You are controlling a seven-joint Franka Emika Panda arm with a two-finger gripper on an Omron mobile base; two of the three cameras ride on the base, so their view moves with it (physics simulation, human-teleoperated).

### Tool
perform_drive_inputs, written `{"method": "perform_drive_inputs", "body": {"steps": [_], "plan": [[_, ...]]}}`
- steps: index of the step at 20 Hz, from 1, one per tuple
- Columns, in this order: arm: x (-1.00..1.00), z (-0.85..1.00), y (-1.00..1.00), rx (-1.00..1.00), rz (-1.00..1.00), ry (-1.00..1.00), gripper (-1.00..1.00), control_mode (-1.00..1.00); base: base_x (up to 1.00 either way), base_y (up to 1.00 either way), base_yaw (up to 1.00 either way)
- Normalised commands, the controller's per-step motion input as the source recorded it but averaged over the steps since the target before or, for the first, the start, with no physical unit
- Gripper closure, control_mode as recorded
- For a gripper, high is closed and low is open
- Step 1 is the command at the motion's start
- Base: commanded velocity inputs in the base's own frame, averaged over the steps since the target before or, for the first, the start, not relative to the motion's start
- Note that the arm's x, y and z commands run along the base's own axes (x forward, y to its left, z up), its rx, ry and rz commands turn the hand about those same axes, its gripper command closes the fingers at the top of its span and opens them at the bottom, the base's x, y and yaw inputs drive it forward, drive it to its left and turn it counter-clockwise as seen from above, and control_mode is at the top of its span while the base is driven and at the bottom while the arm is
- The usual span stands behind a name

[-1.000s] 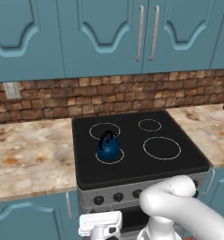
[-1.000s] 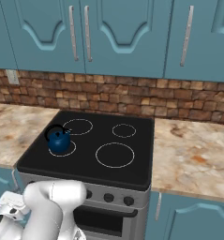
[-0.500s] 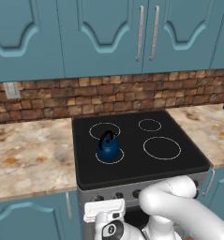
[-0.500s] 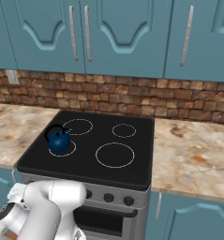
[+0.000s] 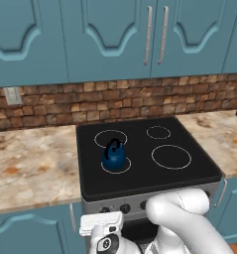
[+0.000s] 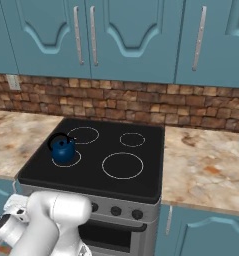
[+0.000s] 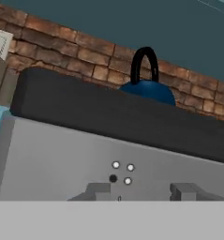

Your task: Turn on the front left burner of the stove.

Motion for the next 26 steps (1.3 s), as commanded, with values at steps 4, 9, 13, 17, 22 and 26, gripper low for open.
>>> {"method": "perform_drive_inputs", "body": {"steps": [4,9,13,17,22,26], "plan": [[0.14,-0.54,0.04,0.03,0.03,0.08,-1.0,-1.0,0.0,0.0,0.0],[0.08,-0.67,-0.02,0.05,0.02,0.1,-1.0,-1.0,0.0,0.0,0.0],[0.5,-0.24,-0.07,0.08,0.01,0.06,-1.0,-1.0,0.0,0.0,0.0],[0.61,-0.49,-0.17,0.06,0.04,0.12,-1.0,-1.0,0.0,0.0,0.0],[0.49,-0.73,-0.02,0.01,0.06,0.17,1.0,-1.0,0.0,0.0,0.0],[0.32,-0.7,-0.19,0.05,0.09,0.13,1.0,-1.0,0.0,0.0,0.0]]}}
